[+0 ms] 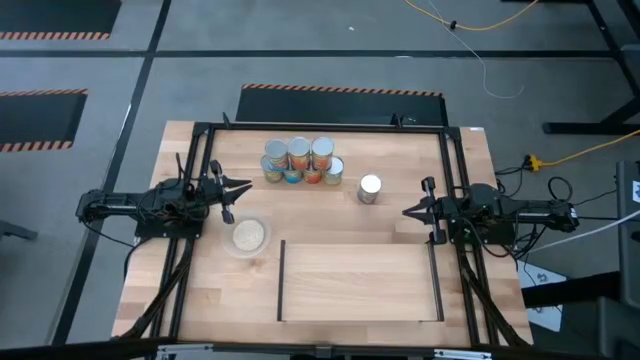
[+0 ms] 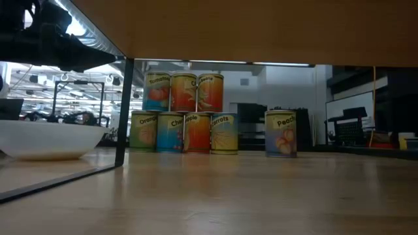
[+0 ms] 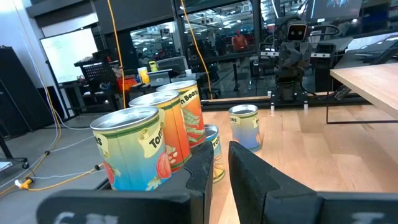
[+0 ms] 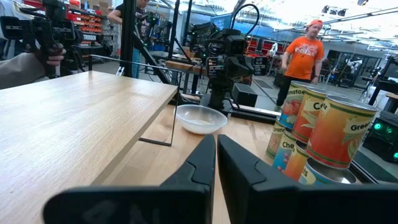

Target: Pick and place cans onto a shelf

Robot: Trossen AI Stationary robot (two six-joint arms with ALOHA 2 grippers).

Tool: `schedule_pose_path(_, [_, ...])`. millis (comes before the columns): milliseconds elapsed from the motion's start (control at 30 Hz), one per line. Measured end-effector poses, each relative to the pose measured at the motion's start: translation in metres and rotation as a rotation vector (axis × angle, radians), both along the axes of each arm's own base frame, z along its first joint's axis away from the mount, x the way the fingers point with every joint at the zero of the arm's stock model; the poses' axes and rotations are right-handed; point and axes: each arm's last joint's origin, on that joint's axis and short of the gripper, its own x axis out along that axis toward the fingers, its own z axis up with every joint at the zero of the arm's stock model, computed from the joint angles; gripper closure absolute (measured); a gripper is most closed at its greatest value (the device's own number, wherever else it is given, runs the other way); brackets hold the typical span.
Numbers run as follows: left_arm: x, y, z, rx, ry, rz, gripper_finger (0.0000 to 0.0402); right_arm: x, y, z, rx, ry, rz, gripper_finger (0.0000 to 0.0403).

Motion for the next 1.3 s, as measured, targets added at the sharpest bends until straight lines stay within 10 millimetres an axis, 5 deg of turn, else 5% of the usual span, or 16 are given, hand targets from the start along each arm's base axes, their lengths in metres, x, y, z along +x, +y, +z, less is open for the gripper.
schedule_pose_path(533, [-0.0003,0.0,0.0026,-0.04,-0.043,-0.004,0.0356,0.0,0.0,0.0,0.0,0.0,0.0,0.0379])
schedule_pose_path(1000, [-0.0019,0.0031,0.0044,-0.191,-0.125,0.092,0.0237,0.0,0.0,0.0,0.0,0.0,0.0,0.0379])
schedule_pose_path(1300, [-0.0027,0.0046,0.0044,-0.21,-0.138,0.151,0.0221,0.0,0.0,0.0,0.0,0.0,0.0,0.0379])
